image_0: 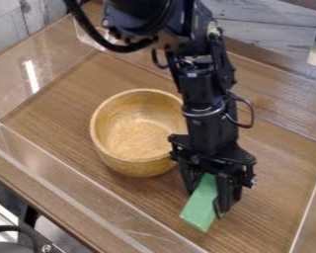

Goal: Remove the green block from inside the brown bowl and put it on the table

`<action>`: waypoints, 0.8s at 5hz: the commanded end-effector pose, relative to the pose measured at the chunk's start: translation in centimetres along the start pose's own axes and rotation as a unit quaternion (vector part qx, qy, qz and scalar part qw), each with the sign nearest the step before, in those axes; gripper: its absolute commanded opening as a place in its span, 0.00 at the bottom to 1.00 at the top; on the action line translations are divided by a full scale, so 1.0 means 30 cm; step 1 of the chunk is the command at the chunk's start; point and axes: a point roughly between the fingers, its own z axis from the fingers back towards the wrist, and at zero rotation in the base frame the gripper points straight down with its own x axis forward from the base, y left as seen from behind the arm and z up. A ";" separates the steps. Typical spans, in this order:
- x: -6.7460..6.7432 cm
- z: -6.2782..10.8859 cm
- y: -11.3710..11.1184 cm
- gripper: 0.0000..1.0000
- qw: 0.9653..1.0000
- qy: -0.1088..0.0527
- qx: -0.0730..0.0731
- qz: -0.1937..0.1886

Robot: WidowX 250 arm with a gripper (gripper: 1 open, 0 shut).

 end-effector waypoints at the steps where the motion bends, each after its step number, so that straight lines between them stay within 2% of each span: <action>1: 0.033 0.039 -0.007 0.00 1.000 -0.021 -0.005 -0.002; 4: 0.032 0.039 -0.006 0.00 1.000 -0.010 -0.012 0.000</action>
